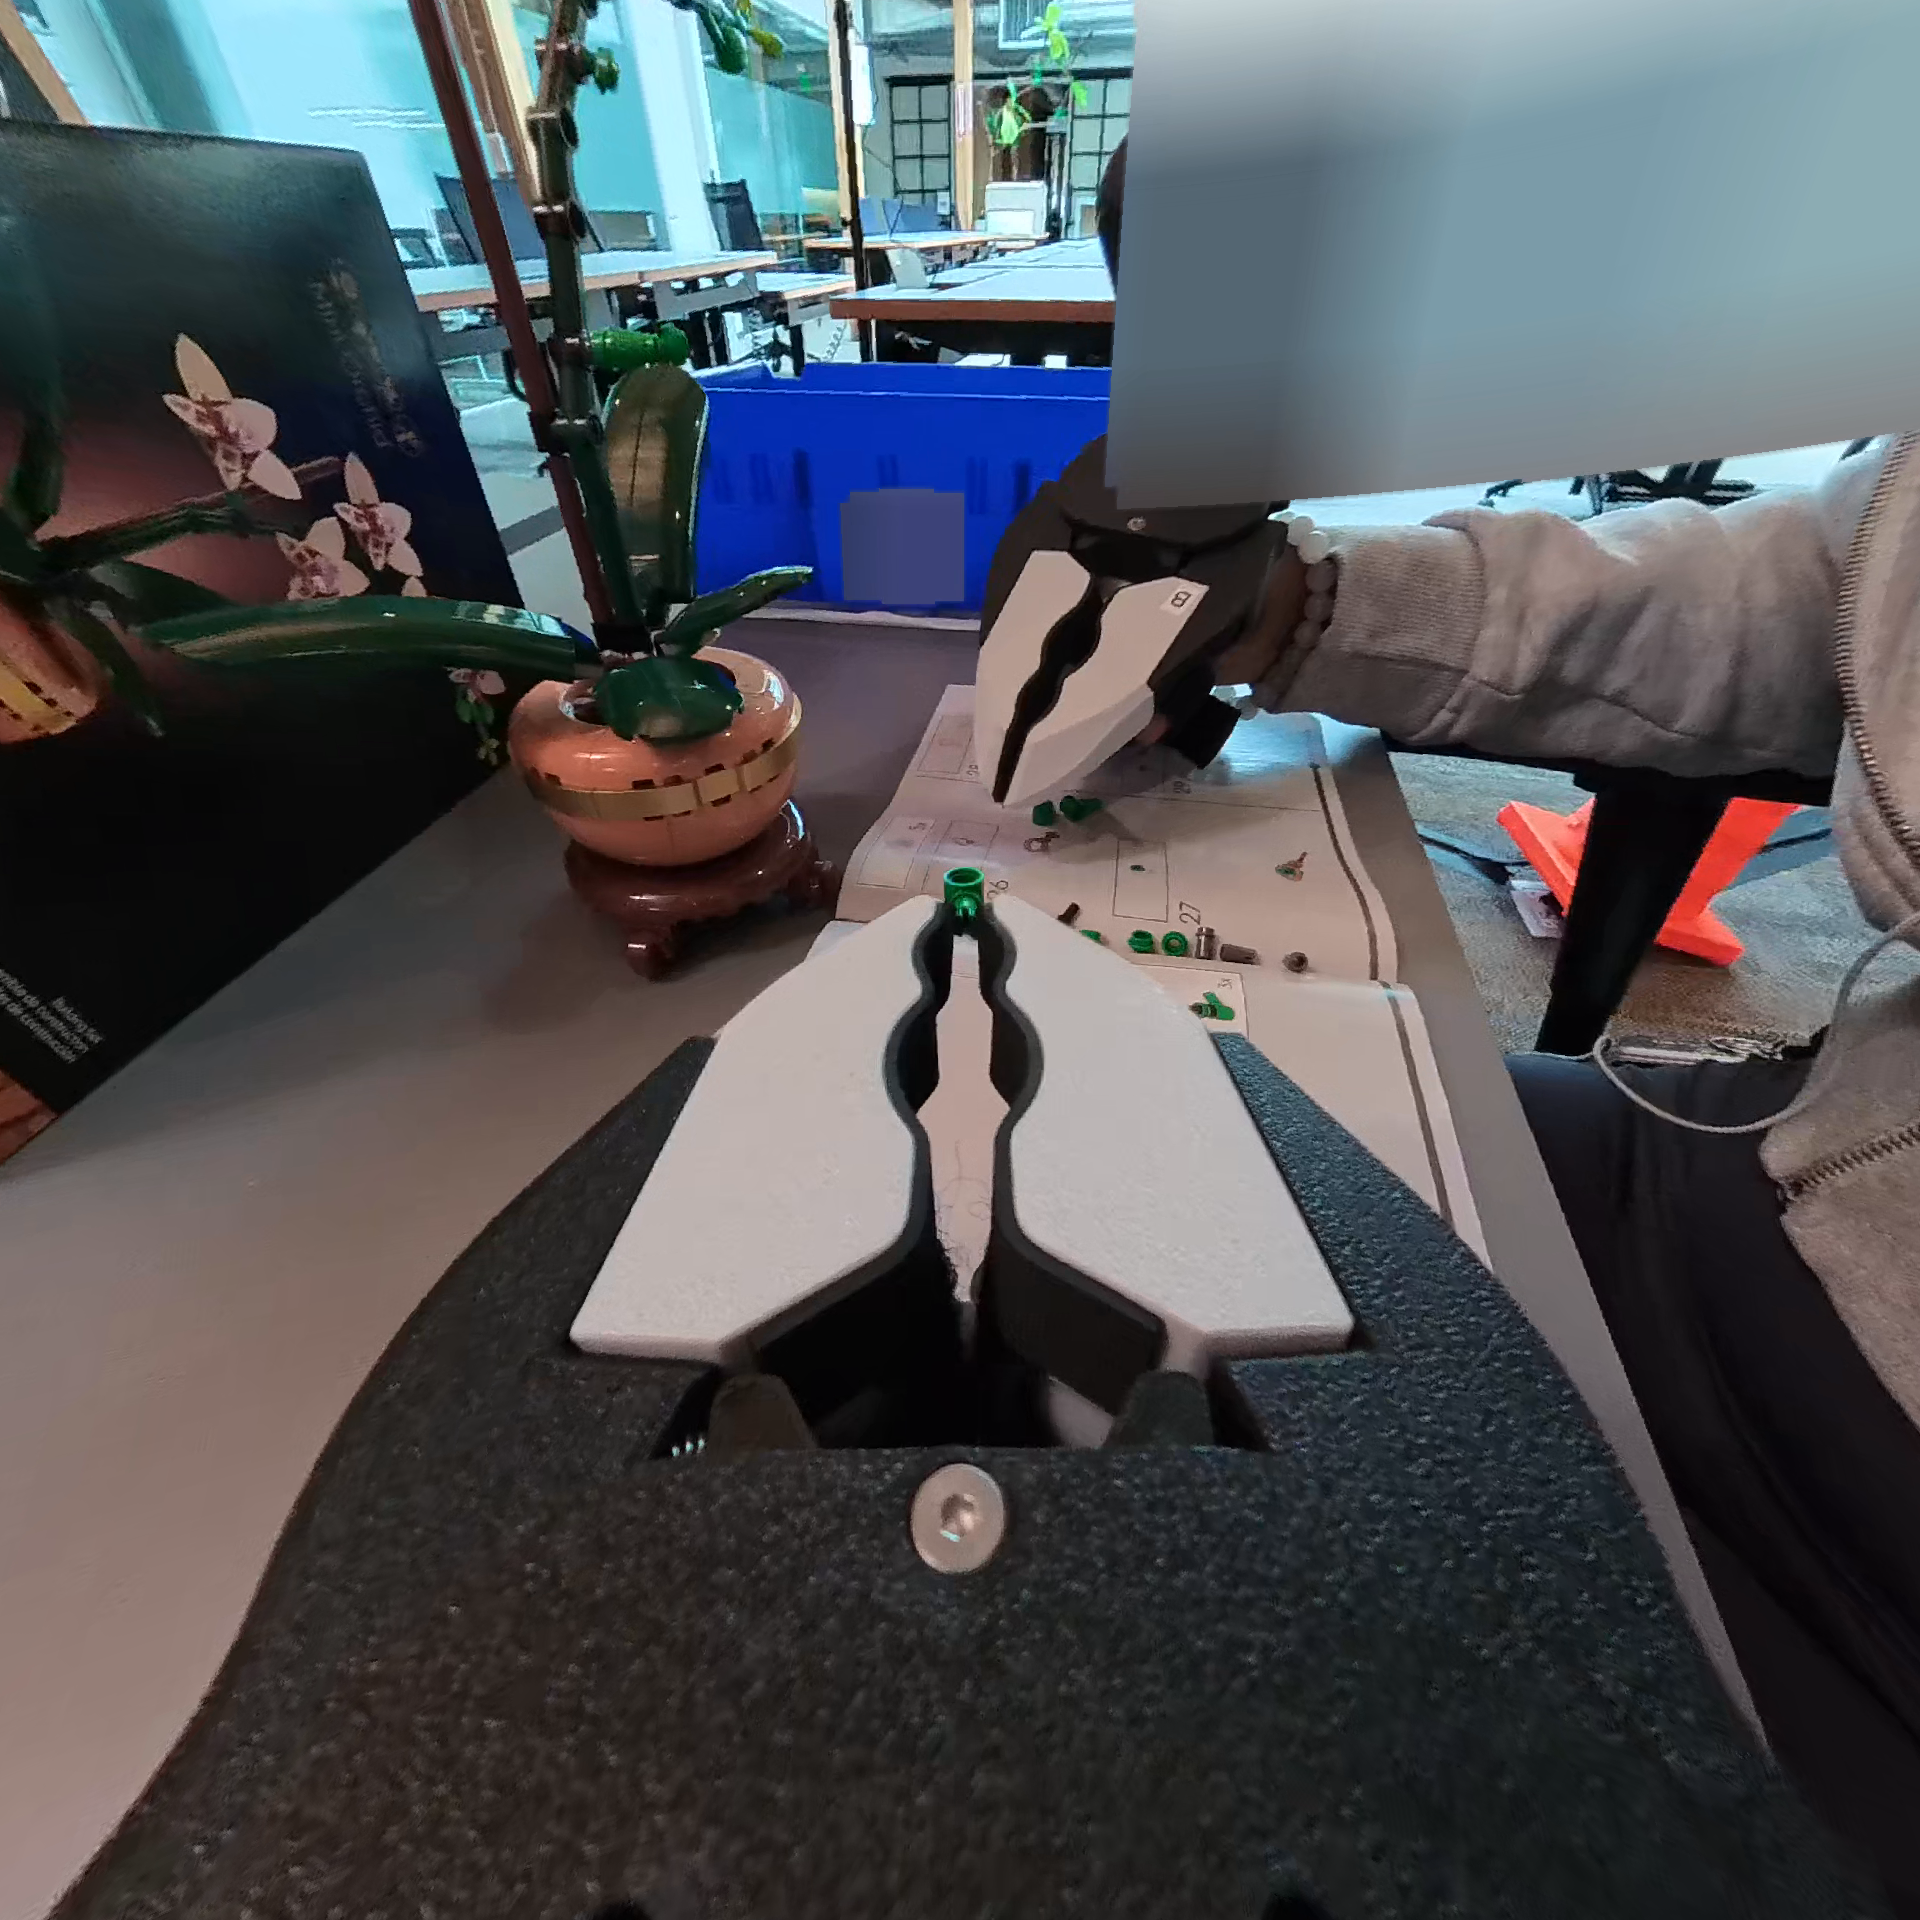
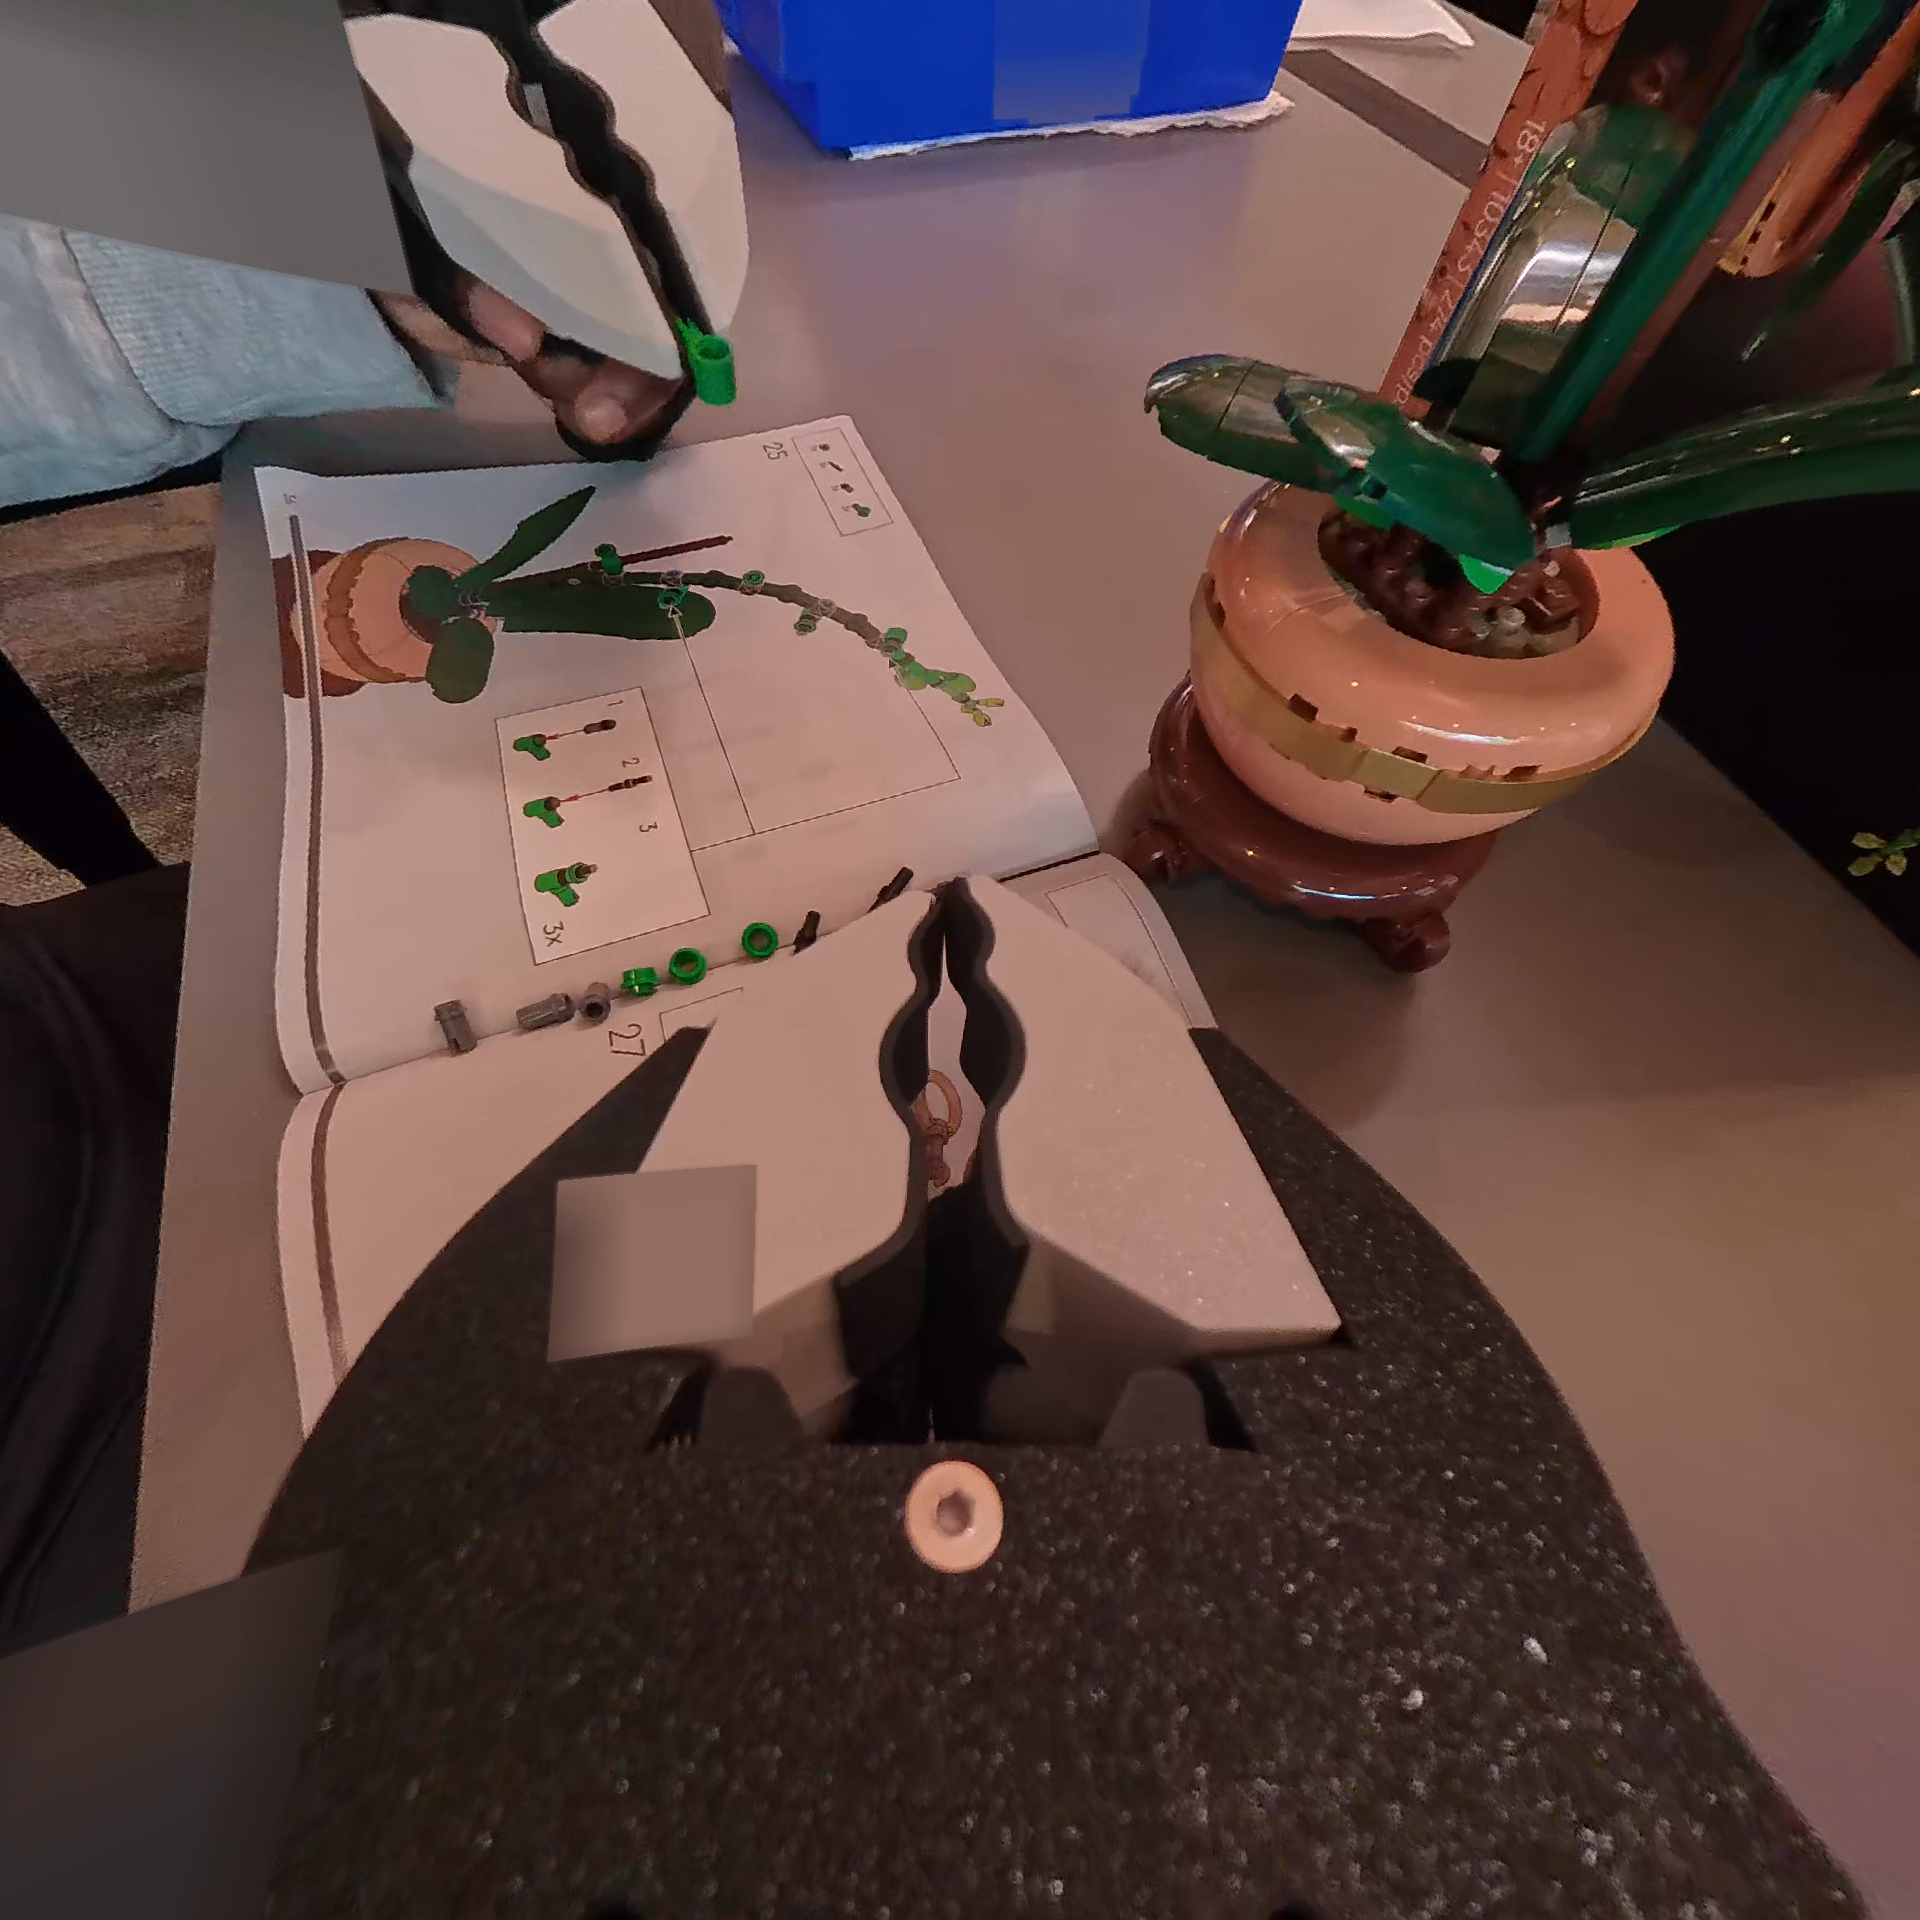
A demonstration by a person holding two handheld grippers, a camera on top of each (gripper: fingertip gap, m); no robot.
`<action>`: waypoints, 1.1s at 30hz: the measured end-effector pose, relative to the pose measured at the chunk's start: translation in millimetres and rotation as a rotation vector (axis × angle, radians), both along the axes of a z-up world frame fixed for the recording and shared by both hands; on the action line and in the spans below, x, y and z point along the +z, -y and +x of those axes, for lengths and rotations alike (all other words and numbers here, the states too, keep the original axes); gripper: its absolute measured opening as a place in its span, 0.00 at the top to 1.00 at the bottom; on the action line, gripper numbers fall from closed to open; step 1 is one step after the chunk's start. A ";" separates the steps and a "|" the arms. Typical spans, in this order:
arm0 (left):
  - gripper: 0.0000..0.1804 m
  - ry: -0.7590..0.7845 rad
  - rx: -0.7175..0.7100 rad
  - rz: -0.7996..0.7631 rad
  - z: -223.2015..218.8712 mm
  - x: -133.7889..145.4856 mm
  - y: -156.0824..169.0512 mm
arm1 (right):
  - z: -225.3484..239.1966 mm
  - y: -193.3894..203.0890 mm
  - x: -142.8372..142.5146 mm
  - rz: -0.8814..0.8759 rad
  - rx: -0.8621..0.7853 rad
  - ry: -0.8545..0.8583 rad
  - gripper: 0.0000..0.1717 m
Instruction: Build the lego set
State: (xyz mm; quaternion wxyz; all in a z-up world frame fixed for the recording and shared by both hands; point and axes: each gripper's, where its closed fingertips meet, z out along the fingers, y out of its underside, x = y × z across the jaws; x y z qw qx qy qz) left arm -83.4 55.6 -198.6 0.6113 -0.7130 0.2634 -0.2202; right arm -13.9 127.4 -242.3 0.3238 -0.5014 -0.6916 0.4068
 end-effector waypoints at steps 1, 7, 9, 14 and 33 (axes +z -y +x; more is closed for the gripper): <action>0.98 0.008 -0.001 0.001 -0.4 0.7 0.1 | -0.2 0.5 -1.1 0.004 0.002 0.006 1.00; 0.98 0.023 0.000 0.006 -1.7 1.9 0.0 | -1.1 0.5 -4.5 0.039 -0.007 0.016 1.00; 0.98 0.005 -0.002 0.005 -0.3 0.6 0.3 | -1.4 -0.9 -3.5 0.044 -0.018 0.008 1.00; 0.98 0.005 0.001 0.007 -0.2 0.8 0.2 | -1.4 -4.5 2.0 0.044 -0.042 -0.027 0.98; 0.98 -0.008 0.001 -0.012 0.3 -2.2 -0.7 | 36.0 88.5 -13.5 0.113 0.429 0.313 0.93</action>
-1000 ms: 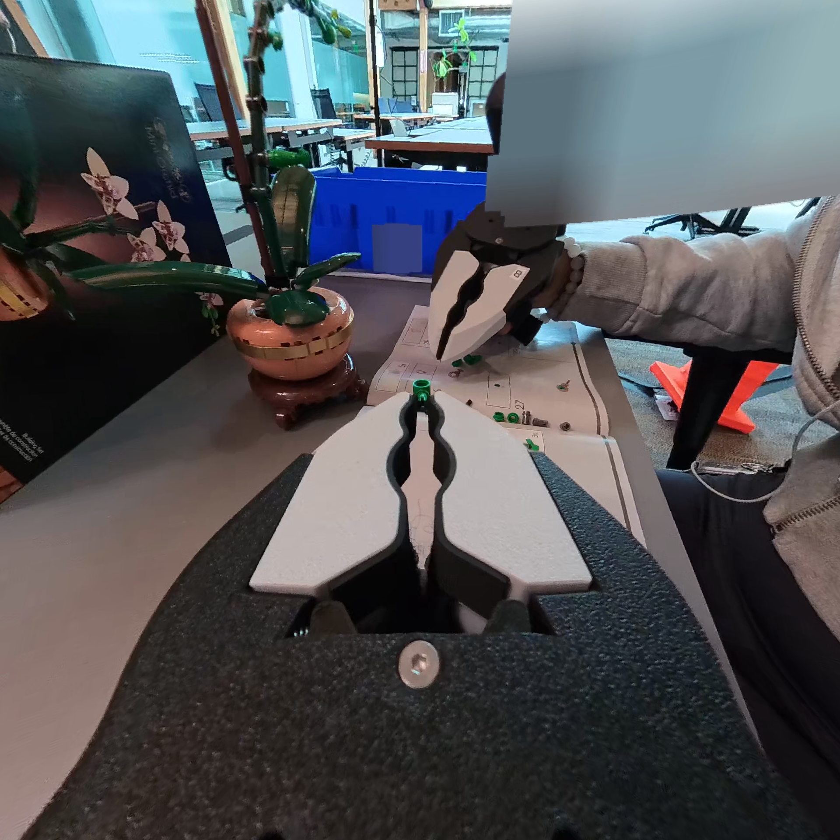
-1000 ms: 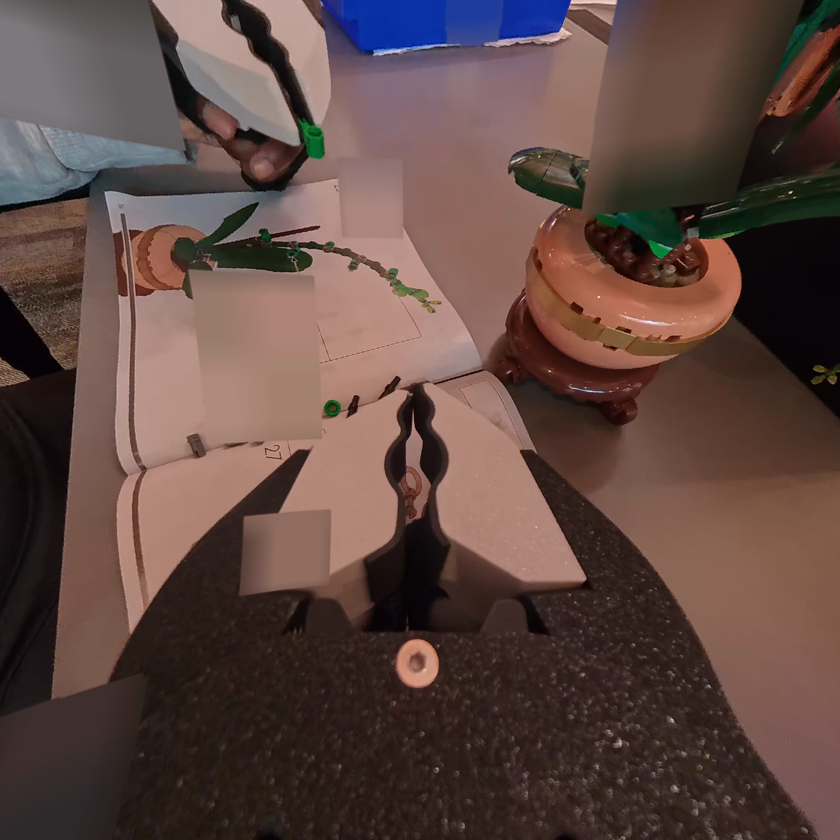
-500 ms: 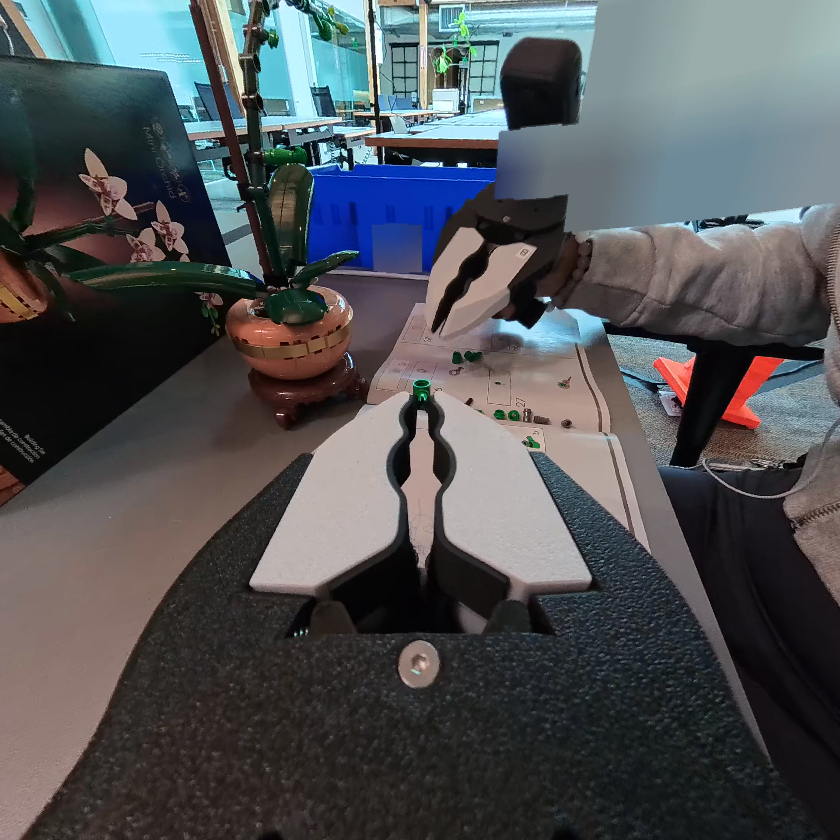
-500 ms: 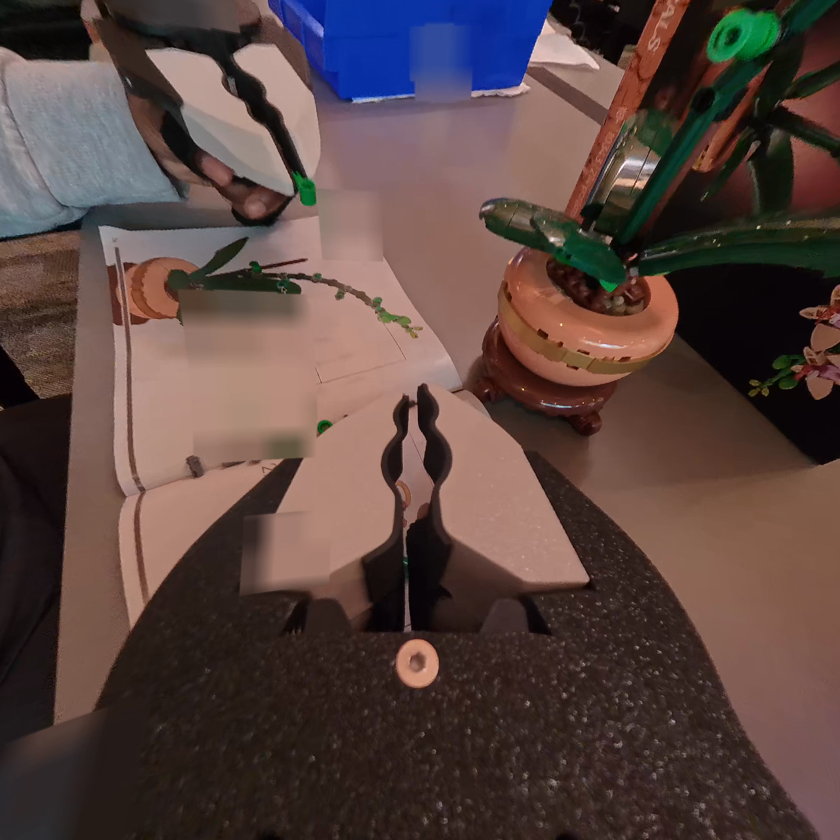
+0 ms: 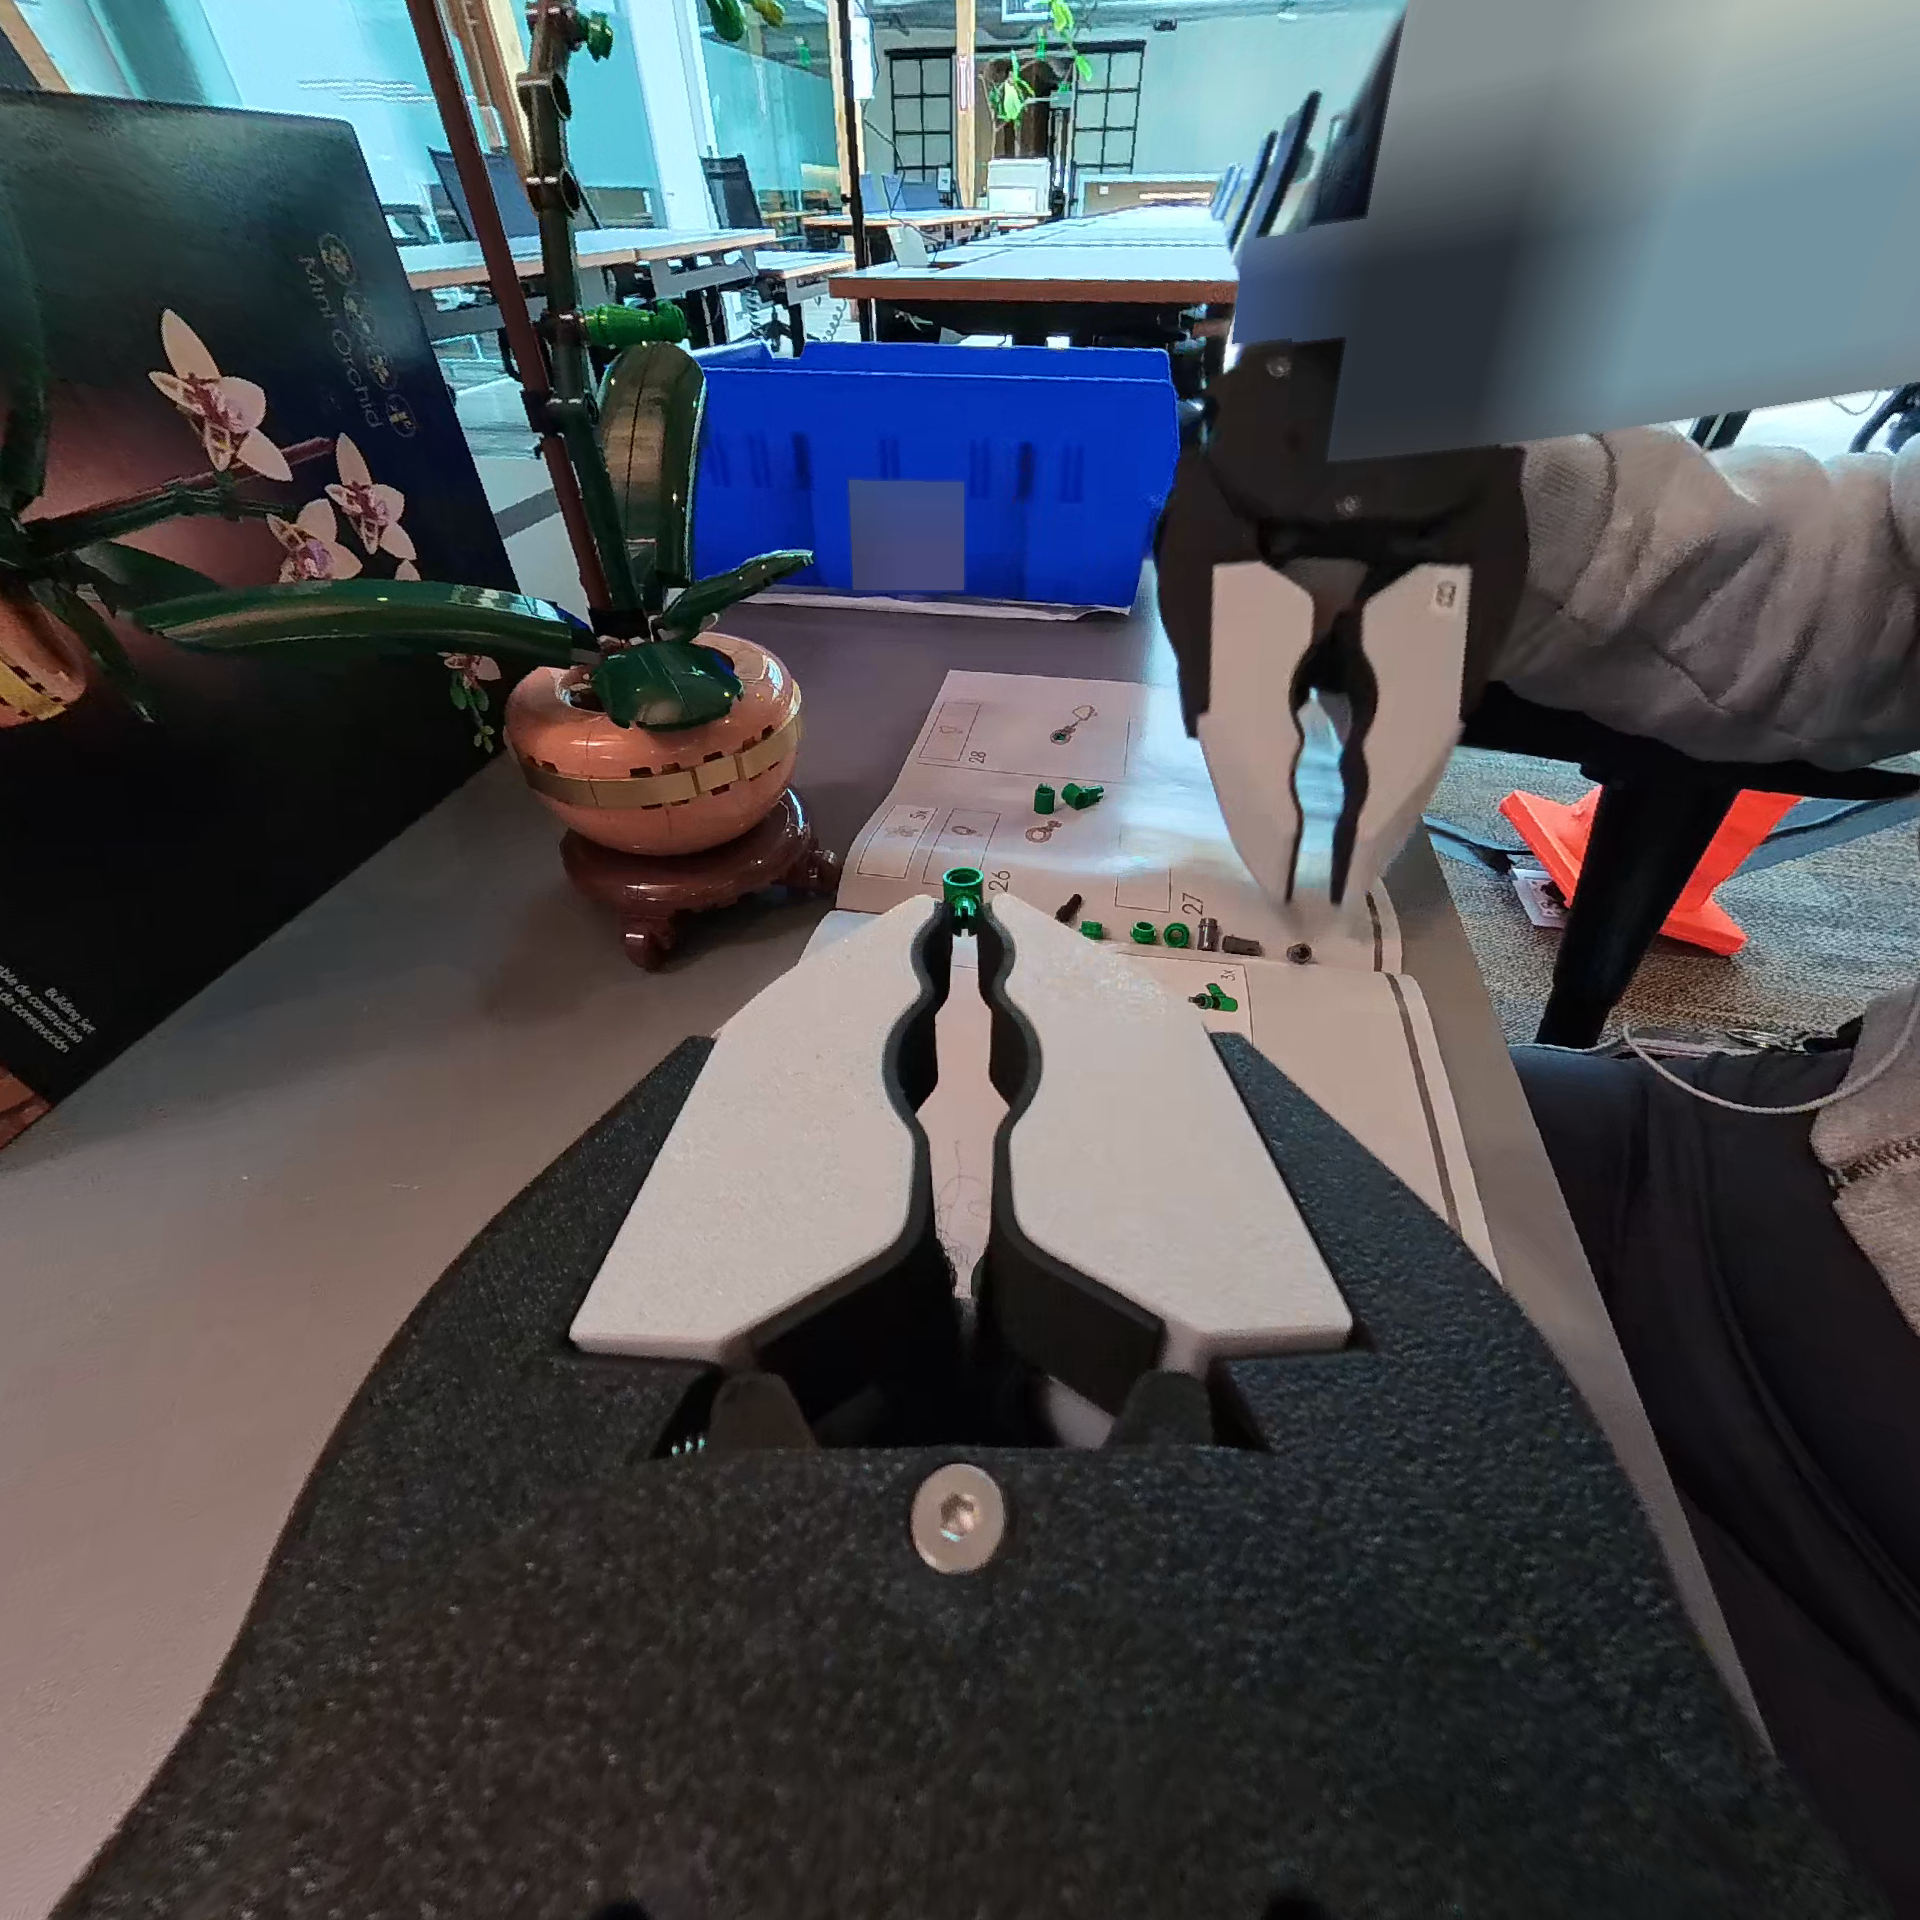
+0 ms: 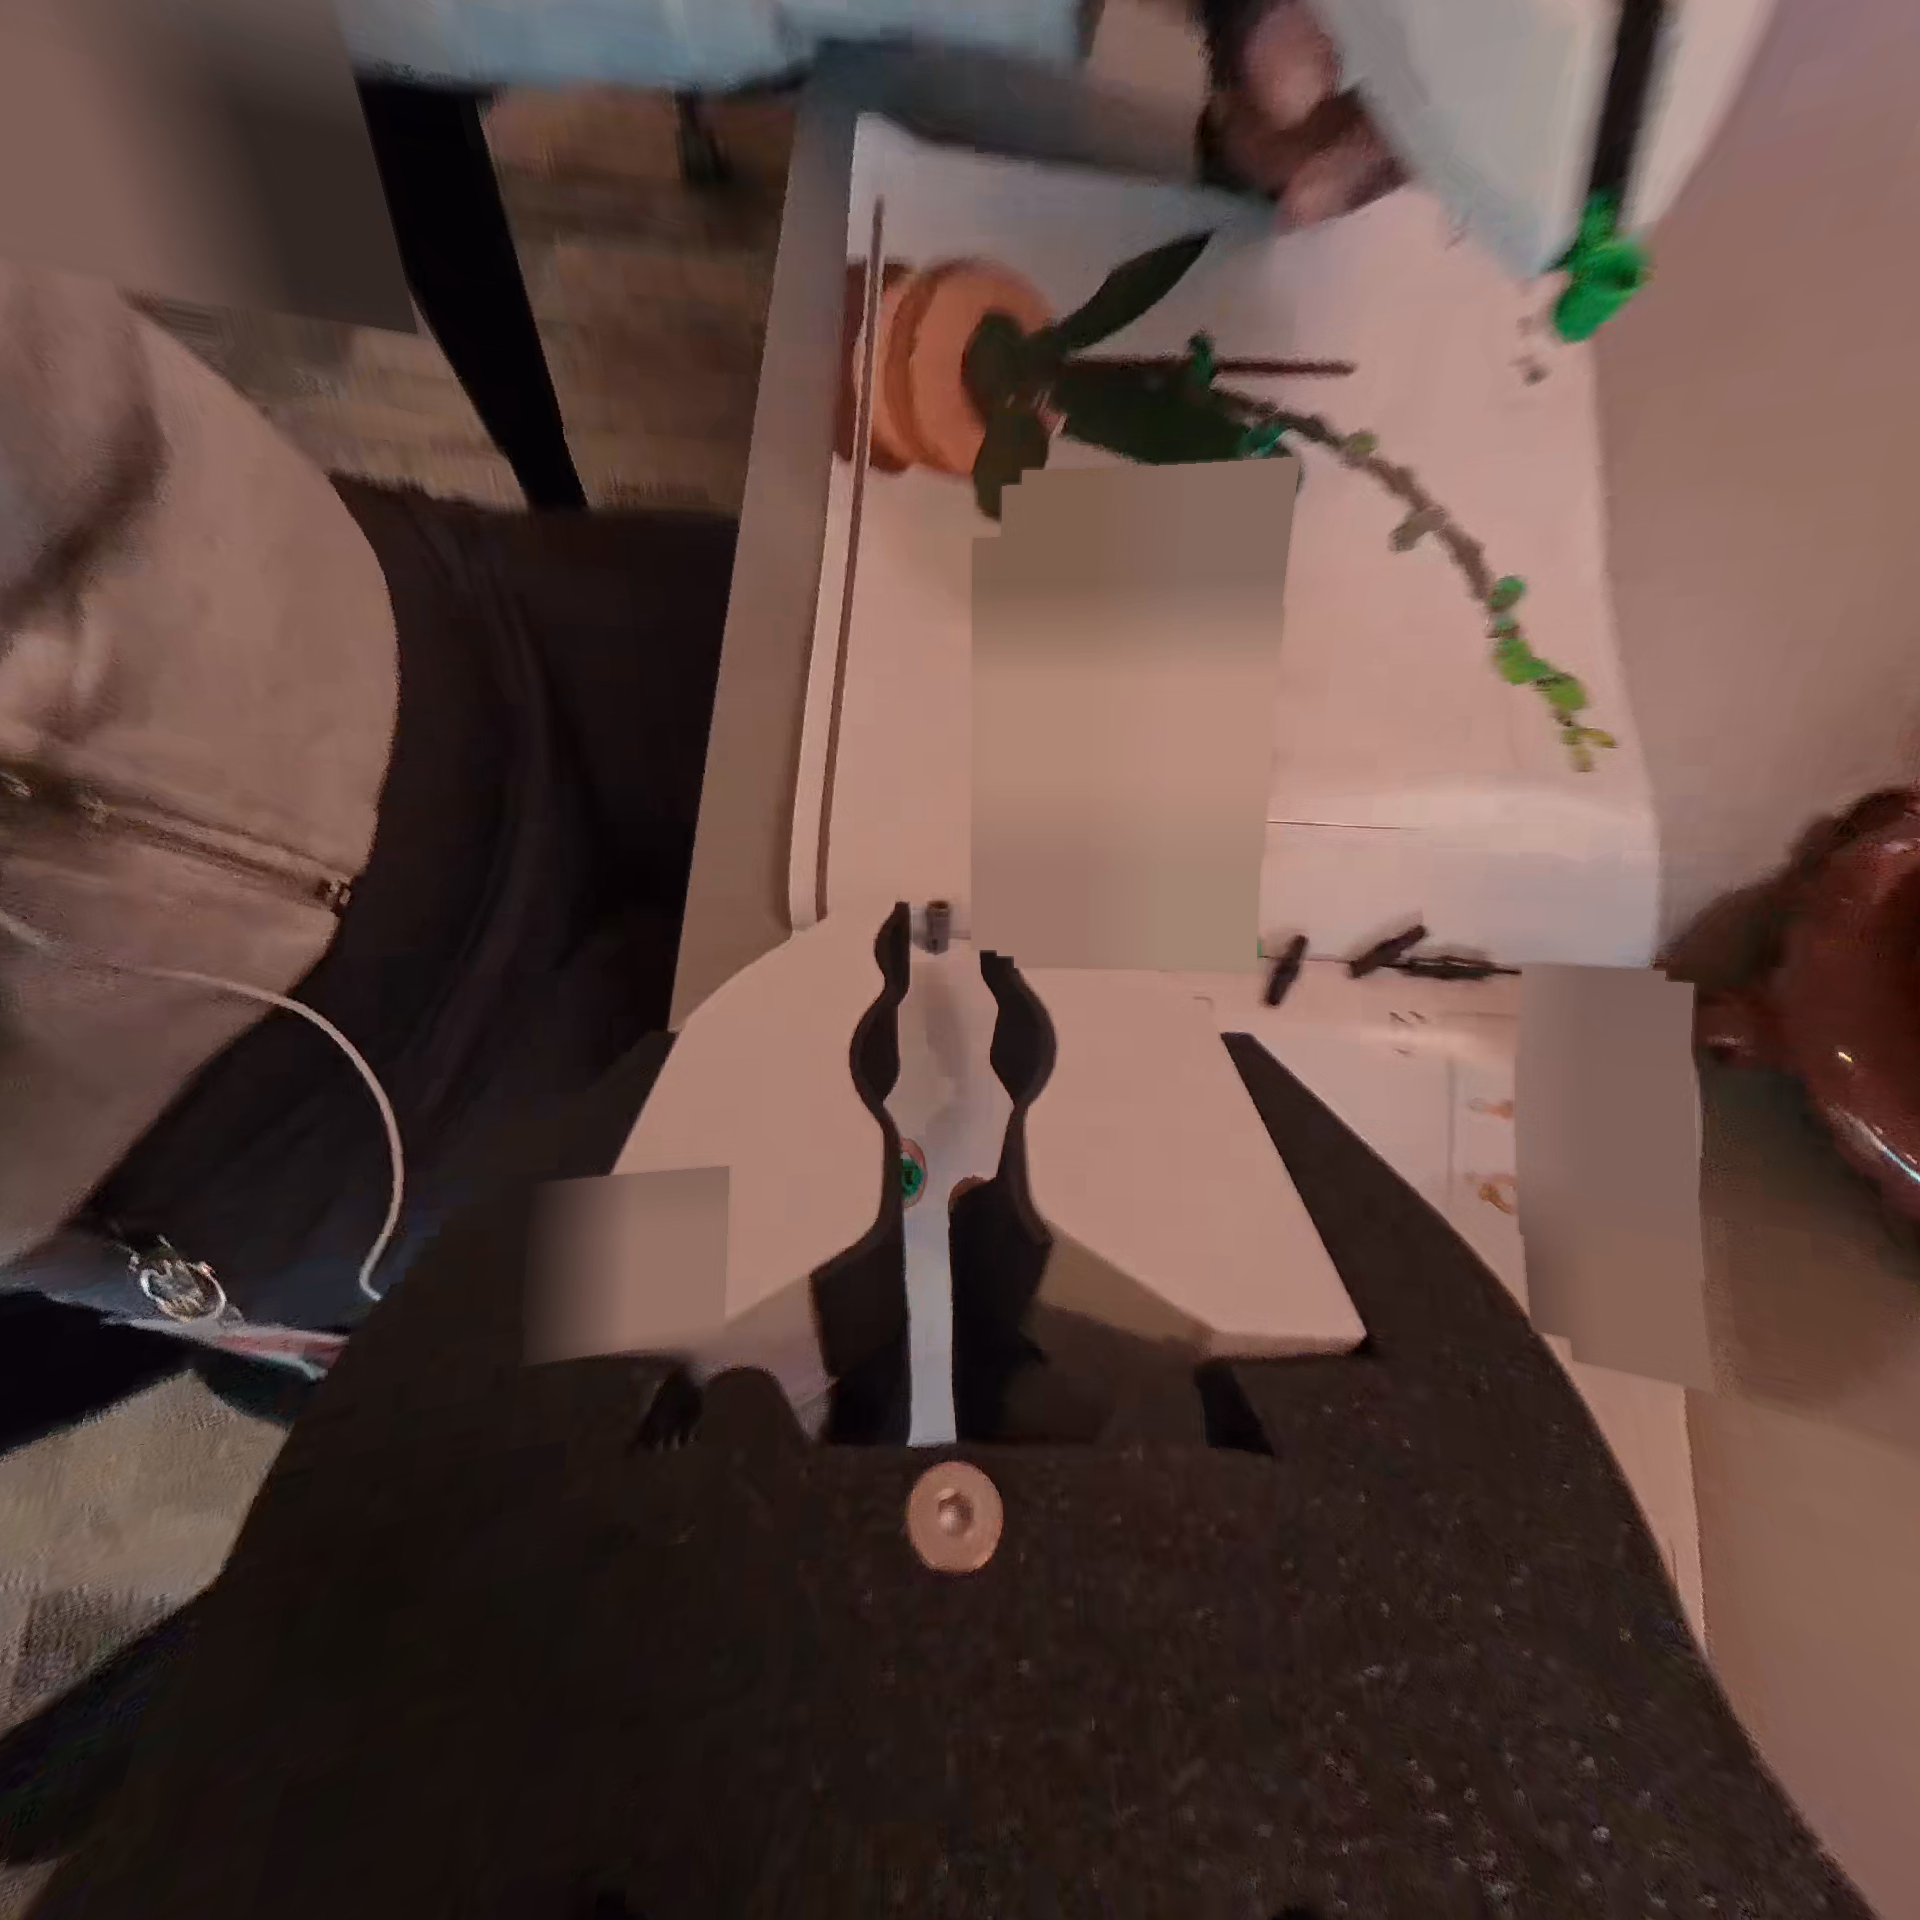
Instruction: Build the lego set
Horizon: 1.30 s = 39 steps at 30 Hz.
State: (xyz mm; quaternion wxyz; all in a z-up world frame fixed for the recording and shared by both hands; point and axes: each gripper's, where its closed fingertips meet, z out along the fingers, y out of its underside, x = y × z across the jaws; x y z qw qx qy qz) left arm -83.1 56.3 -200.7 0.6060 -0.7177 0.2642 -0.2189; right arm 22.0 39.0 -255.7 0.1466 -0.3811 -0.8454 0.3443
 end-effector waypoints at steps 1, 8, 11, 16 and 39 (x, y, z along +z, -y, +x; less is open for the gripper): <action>0.98 -0.001 -0.001 -0.001 0.2 -0.2 0.2 | 0.1 4.1 -6.5 0.030 0.016 0.023 0.93; 0.98 -0.005 -0.002 -0.002 0.5 -0.6 0.3 | -1.1 2.0 -15.0 0.079 0.009 0.041 0.93; 0.98 -0.008 -0.005 -0.005 1.0 -1.2 0.3 | -0.9 1.2 -14.1 0.064 0.008 0.035 0.94; 0.98 -0.007 -0.006 -0.006 1.1 -1.6 0.0 | -0.7 3.3 -22.0 0.084 0.025 0.054 0.97; 0.98 0.167 -0.057 0.107 18.5 34.5 4.8 | -42.1 -26.1 93.3 -0.777 -0.286 -0.433 0.98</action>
